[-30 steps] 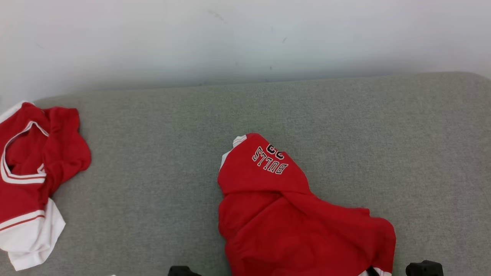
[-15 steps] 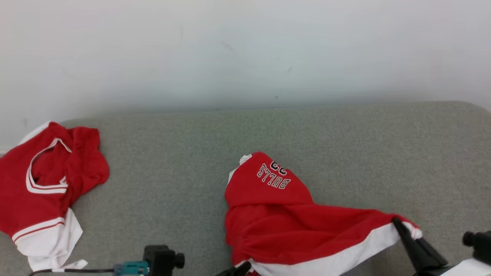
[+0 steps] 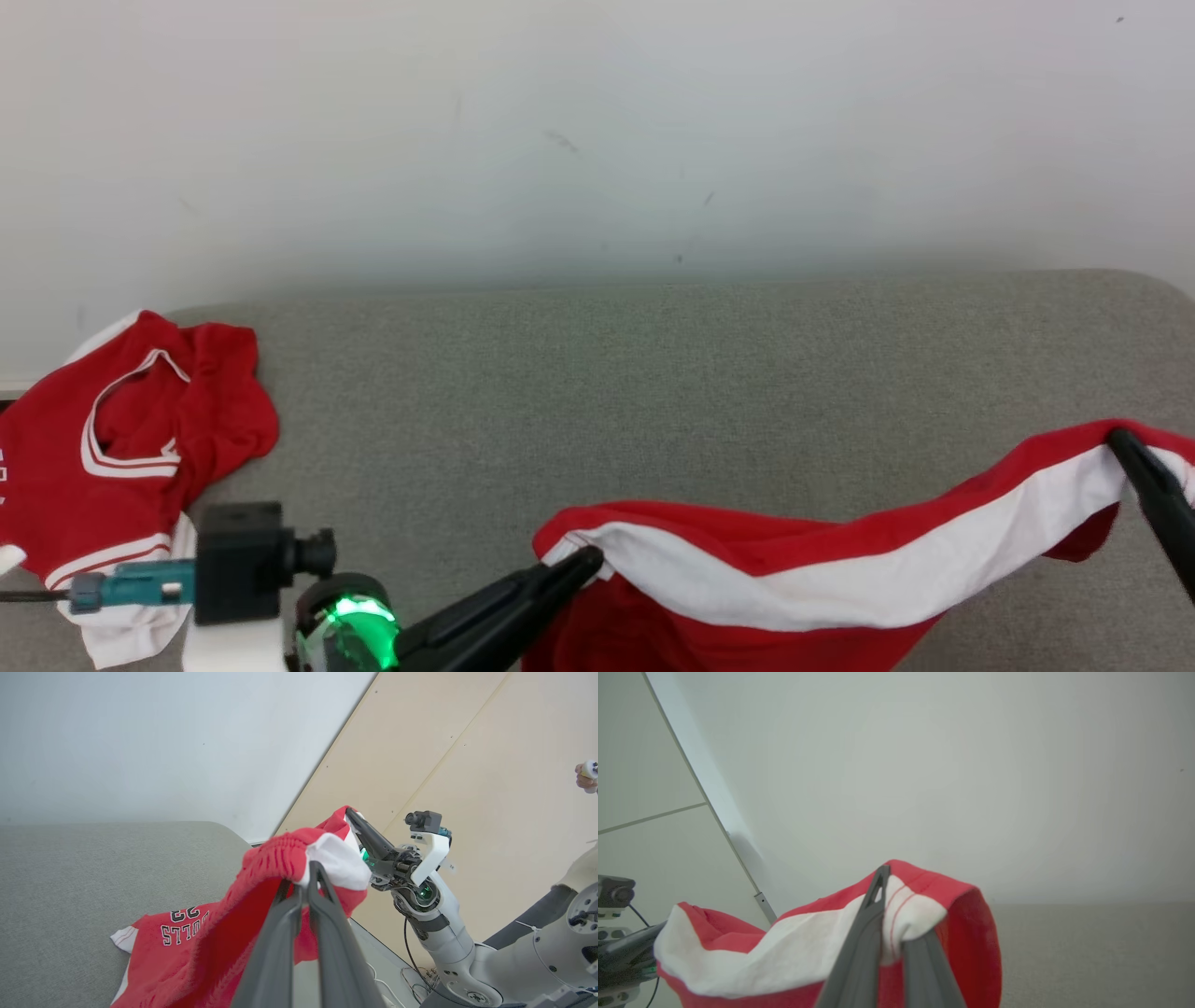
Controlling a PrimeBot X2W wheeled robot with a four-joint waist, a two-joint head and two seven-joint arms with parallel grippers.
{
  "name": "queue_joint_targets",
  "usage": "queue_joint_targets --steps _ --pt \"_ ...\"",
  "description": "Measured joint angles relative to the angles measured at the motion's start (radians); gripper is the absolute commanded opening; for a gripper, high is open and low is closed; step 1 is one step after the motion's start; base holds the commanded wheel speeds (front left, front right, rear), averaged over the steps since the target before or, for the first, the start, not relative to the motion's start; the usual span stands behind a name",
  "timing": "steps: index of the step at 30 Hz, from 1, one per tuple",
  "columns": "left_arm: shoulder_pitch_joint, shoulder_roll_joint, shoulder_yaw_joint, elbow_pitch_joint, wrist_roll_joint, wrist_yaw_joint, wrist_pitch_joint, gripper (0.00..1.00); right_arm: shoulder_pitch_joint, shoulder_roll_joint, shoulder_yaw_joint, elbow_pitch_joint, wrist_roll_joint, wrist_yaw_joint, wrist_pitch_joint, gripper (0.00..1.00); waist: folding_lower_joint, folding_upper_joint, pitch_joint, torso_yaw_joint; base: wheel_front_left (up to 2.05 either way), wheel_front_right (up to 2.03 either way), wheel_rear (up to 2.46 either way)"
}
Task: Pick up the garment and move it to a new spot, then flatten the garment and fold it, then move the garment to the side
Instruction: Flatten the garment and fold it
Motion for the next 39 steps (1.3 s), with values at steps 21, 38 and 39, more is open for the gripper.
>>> queue_joint_targets --steps 21,38,39 --pt "-0.688 -0.043 0.183 0.392 0.064 -0.033 0.23 0.0 -0.884 0.268 -0.008 0.273 -0.236 0.0 0.296 0.0 0.0002 0.0 0.328 0.007 0.0 0.0 0.0" --pt "-1.053 -0.268 -0.032 0.888 0.413 -0.068 -0.163 0.0 -1.121 0.435 0.067 0.624 -0.515 0.0 0.008 0.0 0.0004 0.0 0.631 0.021 0.0 0.0 0.0" --pt "-1.019 -0.263 -0.047 0.879 0.41 -0.068 -0.168 0.0 -1.065 0.428 0.078 0.614 -0.513 0.0 -0.007 0.0 0.0004 0.0 0.63 0.022 0.0 0.0 0.0"
